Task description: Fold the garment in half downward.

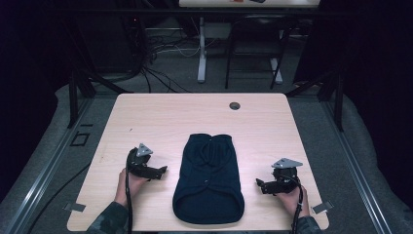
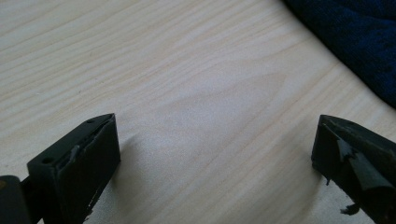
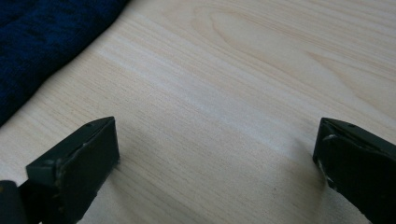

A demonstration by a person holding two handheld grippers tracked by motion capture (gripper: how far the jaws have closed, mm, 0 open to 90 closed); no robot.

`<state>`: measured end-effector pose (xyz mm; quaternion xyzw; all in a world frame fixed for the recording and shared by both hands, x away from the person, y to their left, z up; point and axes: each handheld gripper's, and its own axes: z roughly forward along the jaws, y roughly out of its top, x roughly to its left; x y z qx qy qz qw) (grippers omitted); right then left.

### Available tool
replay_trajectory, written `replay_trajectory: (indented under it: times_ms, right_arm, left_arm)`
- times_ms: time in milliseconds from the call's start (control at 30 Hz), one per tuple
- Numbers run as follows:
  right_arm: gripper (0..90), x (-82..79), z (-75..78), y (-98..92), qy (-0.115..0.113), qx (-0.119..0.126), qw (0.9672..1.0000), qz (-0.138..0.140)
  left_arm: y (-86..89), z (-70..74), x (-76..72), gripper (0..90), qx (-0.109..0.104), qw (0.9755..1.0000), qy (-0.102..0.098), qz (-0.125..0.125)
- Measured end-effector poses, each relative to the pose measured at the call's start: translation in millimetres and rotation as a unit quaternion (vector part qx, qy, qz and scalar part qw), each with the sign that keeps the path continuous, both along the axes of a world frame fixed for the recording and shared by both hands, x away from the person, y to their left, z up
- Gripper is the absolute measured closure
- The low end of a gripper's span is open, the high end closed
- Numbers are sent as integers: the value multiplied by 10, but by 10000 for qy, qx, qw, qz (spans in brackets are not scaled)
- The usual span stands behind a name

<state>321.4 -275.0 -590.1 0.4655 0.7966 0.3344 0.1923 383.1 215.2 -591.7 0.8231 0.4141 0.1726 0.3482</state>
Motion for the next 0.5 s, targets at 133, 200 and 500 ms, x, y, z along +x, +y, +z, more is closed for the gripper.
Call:
replay_trajectory:
  times_ms: [133, 200, 500]
  right_arm:
    - [0, -1, 0, 2, 5, 8, 10000, -5]
    - [0, 0, 0, 0, 0, -5, 10000, -2]
    - [0, 5, 4, 5, 29, -12, 10000, -4]
  left_arm:
    - [0, 0, 1, 9, -1, 10000, 1, -2]
    - [-3, -2, 2, 9, -6, 10000, -13, 3]
    - [-13, 5, 1, 38, 17, 10000, -38, 44]
